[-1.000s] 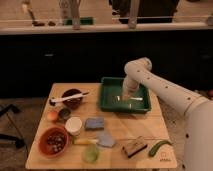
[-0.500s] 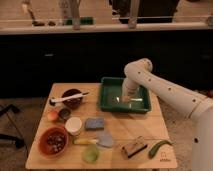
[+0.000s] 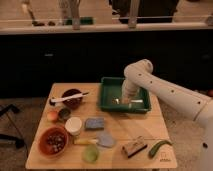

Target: Place fork in table surface

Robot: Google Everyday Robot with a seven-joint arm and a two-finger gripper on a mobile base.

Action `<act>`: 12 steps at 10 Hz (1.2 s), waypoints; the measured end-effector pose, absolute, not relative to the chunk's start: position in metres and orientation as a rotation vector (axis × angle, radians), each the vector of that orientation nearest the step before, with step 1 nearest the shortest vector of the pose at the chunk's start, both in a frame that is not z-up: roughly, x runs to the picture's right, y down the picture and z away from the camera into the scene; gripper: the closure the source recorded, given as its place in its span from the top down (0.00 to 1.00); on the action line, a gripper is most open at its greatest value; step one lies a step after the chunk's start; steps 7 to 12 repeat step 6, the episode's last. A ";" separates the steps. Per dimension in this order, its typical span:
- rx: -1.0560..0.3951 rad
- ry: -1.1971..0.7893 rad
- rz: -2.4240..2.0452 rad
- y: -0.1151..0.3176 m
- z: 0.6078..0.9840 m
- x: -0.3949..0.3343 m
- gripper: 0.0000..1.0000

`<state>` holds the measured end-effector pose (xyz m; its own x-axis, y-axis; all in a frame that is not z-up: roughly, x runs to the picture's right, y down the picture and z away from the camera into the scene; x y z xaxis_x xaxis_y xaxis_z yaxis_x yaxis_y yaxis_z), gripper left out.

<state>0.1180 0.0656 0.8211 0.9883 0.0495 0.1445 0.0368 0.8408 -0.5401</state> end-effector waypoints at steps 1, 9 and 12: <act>-0.574 -0.152 0.005 0.066 0.818 0.120 0.00; -0.577 -0.158 -0.006 0.077 0.802 0.116 0.00; -0.577 -0.158 -0.006 0.077 0.802 0.116 0.00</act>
